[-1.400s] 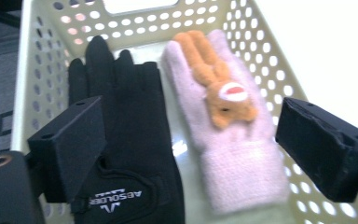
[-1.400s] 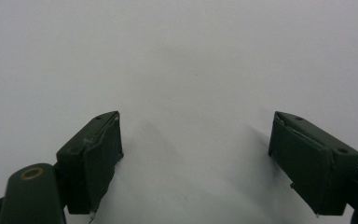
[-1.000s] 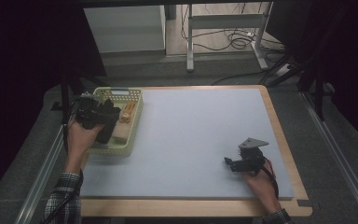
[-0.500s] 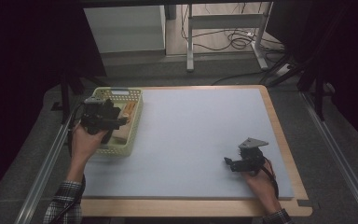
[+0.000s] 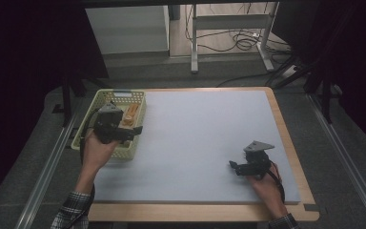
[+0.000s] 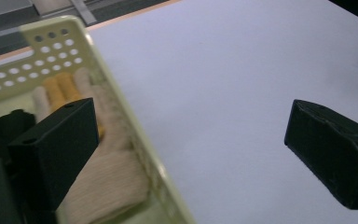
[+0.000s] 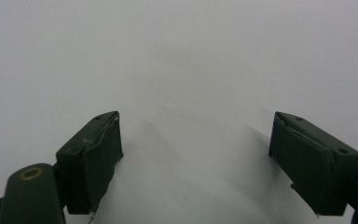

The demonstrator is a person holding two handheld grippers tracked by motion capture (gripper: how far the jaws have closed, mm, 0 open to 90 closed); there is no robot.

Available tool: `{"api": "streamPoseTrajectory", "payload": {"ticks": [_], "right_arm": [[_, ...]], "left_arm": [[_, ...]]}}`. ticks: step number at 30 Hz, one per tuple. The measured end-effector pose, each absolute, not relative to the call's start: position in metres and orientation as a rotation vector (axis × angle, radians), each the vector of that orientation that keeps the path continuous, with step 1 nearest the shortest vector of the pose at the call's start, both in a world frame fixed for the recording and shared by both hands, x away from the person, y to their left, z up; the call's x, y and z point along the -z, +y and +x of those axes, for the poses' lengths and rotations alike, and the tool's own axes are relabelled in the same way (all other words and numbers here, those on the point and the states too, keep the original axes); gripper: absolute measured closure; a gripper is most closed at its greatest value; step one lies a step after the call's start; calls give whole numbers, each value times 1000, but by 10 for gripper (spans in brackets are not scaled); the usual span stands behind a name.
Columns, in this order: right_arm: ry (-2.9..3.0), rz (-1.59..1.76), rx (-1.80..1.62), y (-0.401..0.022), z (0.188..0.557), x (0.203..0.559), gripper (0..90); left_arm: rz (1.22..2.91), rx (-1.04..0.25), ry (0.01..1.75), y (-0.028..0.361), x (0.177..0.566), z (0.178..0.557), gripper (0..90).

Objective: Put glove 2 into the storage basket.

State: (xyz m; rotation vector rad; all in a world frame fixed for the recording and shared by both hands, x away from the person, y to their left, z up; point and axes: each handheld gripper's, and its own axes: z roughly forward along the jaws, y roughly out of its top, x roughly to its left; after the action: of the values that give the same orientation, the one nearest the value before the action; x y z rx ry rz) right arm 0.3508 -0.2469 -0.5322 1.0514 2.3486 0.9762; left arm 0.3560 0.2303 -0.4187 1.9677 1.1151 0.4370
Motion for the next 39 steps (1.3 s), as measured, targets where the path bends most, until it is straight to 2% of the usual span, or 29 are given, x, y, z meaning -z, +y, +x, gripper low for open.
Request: {"api": "streamPoseTrajectory", "payload": {"ticks": [10,20,39], "right_arm": [[2348,1054,-976,-247,351,532,167],[2348,1049,-976,-247,351,532,167],[2347,1049,-976,-247,351,532,167]], "left_arm": [[2005,-421,1023,199,431,345,31],[2019,-360,965,168,465,334,28],[2129,-374,983,149,529,321,17]]}}
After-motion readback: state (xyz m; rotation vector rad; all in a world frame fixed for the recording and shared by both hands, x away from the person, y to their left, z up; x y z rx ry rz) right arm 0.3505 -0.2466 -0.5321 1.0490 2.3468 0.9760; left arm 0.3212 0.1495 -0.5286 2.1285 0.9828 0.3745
